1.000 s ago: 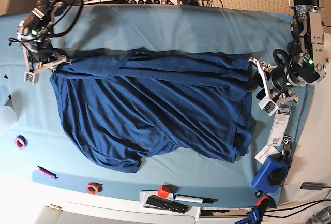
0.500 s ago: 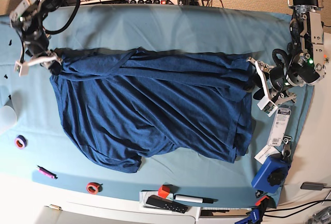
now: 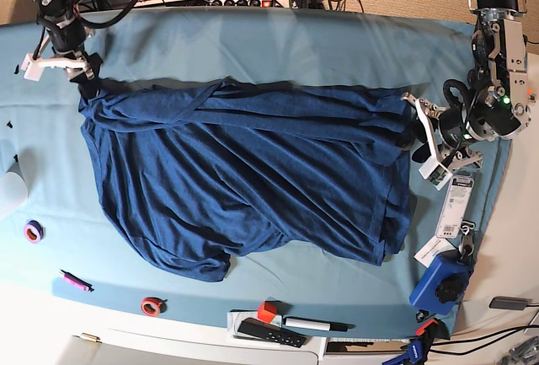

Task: Layout the t-shirt on the table in an organized manner, then fold the t-shirt properly
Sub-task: 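Hold the shirt edge with both grippers and smooth it flat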

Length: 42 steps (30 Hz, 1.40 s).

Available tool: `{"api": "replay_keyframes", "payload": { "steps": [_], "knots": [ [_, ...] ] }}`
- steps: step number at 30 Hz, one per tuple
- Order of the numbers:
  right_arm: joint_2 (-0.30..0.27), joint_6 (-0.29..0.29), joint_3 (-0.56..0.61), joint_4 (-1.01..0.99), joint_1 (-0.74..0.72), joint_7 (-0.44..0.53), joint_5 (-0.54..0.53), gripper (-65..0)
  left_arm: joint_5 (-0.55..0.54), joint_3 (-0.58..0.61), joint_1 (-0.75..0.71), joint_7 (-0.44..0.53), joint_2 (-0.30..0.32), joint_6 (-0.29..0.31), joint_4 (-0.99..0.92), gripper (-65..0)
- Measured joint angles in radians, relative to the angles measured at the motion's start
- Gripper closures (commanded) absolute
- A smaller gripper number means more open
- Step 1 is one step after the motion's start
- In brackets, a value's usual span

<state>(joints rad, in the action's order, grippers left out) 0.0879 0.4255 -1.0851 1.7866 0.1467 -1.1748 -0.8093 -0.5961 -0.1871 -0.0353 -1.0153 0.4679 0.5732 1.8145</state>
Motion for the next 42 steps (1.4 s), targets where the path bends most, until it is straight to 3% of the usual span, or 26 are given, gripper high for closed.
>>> {"api": "replay_keyframes", "payload": {
  "steps": [6, 14, 16, 19, 20, 24, 30, 38, 42],
  "knots": [
    [-0.001, -0.001, 0.005, -0.161, -0.042, 0.039, -0.020, -31.6, -0.005, 0.000, 0.000, 0.000, 0.000, 0.000, 0.000, -24.5],
    [-0.018, 0.047, 0.005, -0.288, -0.102, 0.073, -0.049, -31.4, -0.029, 0.000, 0.000, 0.000, 0.000, 0.000, 0.000, -24.5],
    [-0.019, 0.048, 0.005, -0.288, -0.103, 0.072, -0.039, -24.2, -0.030, 0.000, 0.000, 0.000, -0.002, 0.000, 0.000, -24.5],
    [-0.028, 0.086, 0.005, -0.289, -0.105, 0.041, -0.027, -1.0, -0.038, 0.000, 0.000, 0.000, -0.002, -0.002, 0.000, -24.5],
    [-0.031, 0.096, 0.005, -0.290, -0.105, 0.031, -0.027, 0.0, -0.058, 0.000, 0.000, -0.005, -0.002, -0.043, 0.000, -24.5],
    [-0.045, 0.096, 0.006, -0.294, -0.105, 0.011, -0.027, 0.0, -0.098, 0.000, 0.000, -0.014, -0.002, -0.122, 0.000, -24.5],
    [-0.048, 0.096, 0.008, -0.294, -0.105, 0.008, -0.027, 0.0, -0.159, -0.075, -0.070, -0.011, -0.002, -0.176, 0.000, -24.5],
    [-0.049, 0.096, 0.008, -0.295, -0.105, 0.004, -0.042, 0.0, -0.275, -0.220, -0.214, -0.011, -0.040, -0.177, -0.005, -24.6],
    [-0.051, 0.117, 0.007, -0.296, -0.103, -0.013, -0.058, 0.0, -0.315, -0.220, -0.228, -0.008, -0.095, -0.176, -0.061, -31.2]
  ]
}}
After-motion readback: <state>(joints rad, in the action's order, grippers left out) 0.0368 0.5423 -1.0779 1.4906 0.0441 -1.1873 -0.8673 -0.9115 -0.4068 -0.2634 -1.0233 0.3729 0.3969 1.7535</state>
